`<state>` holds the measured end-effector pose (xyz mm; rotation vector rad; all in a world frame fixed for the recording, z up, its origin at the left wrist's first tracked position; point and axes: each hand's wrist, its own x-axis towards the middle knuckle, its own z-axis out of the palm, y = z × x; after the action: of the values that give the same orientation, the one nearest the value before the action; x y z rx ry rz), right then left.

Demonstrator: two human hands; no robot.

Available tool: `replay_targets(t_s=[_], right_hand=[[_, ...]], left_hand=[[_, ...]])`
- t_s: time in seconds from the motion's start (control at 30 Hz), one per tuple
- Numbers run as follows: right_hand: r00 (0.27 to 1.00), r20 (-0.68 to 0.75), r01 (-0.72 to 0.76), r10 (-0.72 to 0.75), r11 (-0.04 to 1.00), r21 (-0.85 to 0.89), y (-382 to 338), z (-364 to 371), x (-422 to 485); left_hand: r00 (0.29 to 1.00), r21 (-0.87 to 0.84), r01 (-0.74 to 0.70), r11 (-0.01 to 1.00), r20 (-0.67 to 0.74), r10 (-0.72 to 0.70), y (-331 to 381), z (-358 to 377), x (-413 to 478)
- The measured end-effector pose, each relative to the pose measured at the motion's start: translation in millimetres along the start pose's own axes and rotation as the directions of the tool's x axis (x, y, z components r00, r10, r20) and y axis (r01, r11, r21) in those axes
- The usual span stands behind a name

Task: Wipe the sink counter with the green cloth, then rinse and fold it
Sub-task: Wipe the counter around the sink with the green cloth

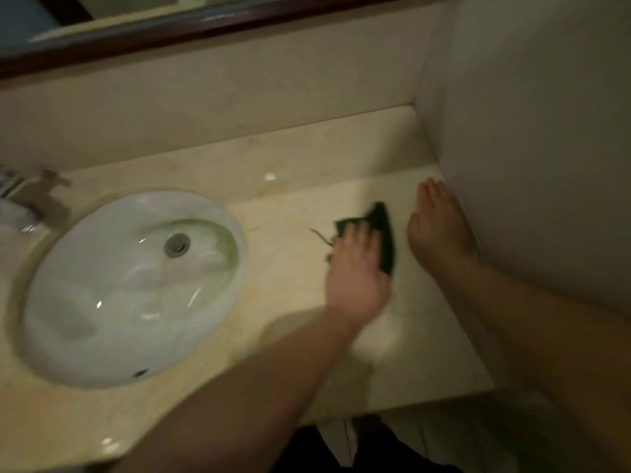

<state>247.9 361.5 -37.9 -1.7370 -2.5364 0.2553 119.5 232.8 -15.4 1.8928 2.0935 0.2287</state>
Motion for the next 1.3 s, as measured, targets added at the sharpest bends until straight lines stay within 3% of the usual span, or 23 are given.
replay_targets(t_s=[0.07, 0.13, 0.27, 0.4, 0.5, 0.6, 0.77, 0.9, 1.13, 1.3], right_hand=[[1.0, 0.029, 0.0, 0.0, 1.0, 0.011, -2.3, 1.4, -9.0], [0.996, 0.076, 0.034, -0.035, 0.999, 0.027, -13.3, 3.7, -27.4], [0.982, 0.094, 0.16, -0.161, 0.987, 0.025, -46.2, 8.0, -85.4], [0.97, 0.111, 0.209, -0.214, 0.976, 0.057, -121.1, 25.0, -130.2], [0.967, 0.102, 0.229, -0.232, 0.973, 0.042, -166.8, 35.1, -158.6], [0.975, 0.087, 0.203, -0.204, 0.979, 0.021, -174.3, 35.6, -165.6], [0.98, 0.059, 0.188, -0.189, 0.982, 0.02, -176.0, 34.9, -164.9], [0.981, 0.03, 0.192, -0.193, 0.981, 0.024, -175.6, 34.7, -165.3], [0.975, 0.022, 0.222, -0.223, 0.974, 0.047, -168.1, 42.3, -161.8], [0.959, 0.025, 0.273, -0.283, 0.944, 0.183, -157.3, 37.0, -159.0]], left_hand=[[0.997, -0.033, -0.049, 0.998, 0.066, 0.051, 31.2, 9.2, -34.4], [0.993, 0.042, -0.046, 0.998, 0.115, 0.041, 42.7, 14.6, -64.6], [0.991, 0.085, -0.023, 0.996, 0.133, 0.012, 17.9, 19.1, -125.7], [0.998, 0.006, 0.059, 0.998, 0.026, -0.059, -36.7, 11.5, -185.6], [0.973, -0.063, 0.218, 0.974, -0.061, -0.222, -87.7, 1.7, -233.2], [0.925, -0.022, 0.366, 0.93, -0.106, -0.366, -145.8, -8.4, -278.7], [0.901, 0.003, 0.419, 0.908, -0.124, -0.416, -173.4, -14.1, -298.9], [0.939, 0.011, 0.331, 0.943, -0.096, -0.329, -162.2, -21.6, -247.7], [0.944, 0.034, 0.32, 0.947, -0.092, -0.316, -119.5, -19.5, -114.9], [0.998, 0.02, 0.06, 0.998, -0.026, -0.06, -83.8, -7.5, -150.5]])
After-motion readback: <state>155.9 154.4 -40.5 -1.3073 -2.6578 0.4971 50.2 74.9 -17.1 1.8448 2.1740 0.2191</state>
